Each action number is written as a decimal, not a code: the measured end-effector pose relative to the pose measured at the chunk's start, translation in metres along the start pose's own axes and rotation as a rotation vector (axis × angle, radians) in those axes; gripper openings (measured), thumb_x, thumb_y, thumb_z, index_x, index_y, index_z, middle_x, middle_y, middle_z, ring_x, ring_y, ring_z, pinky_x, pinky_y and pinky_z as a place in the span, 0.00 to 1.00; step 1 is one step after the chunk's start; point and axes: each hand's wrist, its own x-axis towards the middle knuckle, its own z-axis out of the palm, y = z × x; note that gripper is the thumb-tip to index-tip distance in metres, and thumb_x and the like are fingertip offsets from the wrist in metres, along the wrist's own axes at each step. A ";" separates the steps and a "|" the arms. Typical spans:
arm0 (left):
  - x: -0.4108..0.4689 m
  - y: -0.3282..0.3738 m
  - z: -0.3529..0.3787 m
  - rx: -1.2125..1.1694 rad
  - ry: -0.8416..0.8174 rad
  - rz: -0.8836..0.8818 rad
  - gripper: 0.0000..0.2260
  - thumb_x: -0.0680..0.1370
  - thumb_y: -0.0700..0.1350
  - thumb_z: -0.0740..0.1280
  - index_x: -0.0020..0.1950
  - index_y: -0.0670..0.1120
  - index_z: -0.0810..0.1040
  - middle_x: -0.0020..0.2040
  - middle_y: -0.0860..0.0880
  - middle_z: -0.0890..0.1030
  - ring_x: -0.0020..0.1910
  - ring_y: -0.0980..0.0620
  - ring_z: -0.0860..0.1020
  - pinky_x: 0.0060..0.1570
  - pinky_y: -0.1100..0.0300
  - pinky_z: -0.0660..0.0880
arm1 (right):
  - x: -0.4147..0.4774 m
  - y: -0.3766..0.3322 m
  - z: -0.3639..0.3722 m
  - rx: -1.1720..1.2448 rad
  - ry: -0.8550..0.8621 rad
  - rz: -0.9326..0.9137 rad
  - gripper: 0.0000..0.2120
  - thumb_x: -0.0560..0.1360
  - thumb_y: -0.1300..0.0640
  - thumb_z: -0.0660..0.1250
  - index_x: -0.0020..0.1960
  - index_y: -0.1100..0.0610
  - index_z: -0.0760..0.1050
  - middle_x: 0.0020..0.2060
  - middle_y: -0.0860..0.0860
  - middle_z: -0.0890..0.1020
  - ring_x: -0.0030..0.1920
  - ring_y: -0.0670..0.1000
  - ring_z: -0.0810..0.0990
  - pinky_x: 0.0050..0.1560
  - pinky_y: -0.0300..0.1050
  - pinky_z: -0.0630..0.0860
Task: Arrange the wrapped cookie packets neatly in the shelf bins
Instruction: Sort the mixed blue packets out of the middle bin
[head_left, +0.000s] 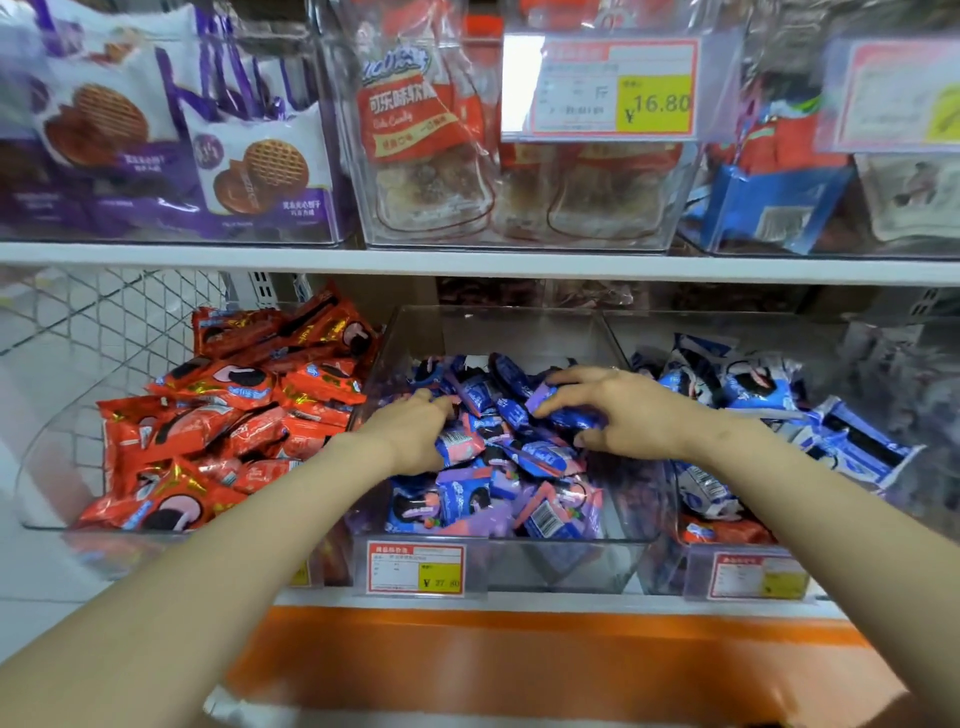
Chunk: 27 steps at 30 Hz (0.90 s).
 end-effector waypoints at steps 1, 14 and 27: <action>-0.003 -0.001 -0.003 -0.002 0.025 0.012 0.26 0.75 0.42 0.66 0.71 0.45 0.64 0.67 0.43 0.66 0.65 0.42 0.70 0.60 0.52 0.69 | 0.000 -0.001 0.001 -0.022 0.002 0.005 0.24 0.74 0.57 0.68 0.67 0.40 0.70 0.73 0.44 0.62 0.71 0.49 0.64 0.64 0.38 0.61; -0.058 -0.018 -0.027 -0.102 0.188 0.324 0.13 0.75 0.34 0.61 0.50 0.50 0.79 0.58 0.54 0.77 0.59 0.53 0.74 0.55 0.56 0.70 | -0.019 -0.020 0.003 0.050 -0.212 -0.008 0.20 0.71 0.50 0.71 0.62 0.42 0.73 0.56 0.44 0.79 0.52 0.45 0.76 0.53 0.39 0.72; -0.066 -0.018 -0.019 -0.159 0.072 0.342 0.13 0.78 0.40 0.61 0.54 0.58 0.64 0.46 0.50 0.81 0.43 0.49 0.77 0.46 0.52 0.73 | -0.004 -0.003 0.005 -0.311 -0.030 0.185 0.24 0.76 0.47 0.63 0.70 0.44 0.65 0.66 0.51 0.73 0.69 0.53 0.66 0.74 0.54 0.46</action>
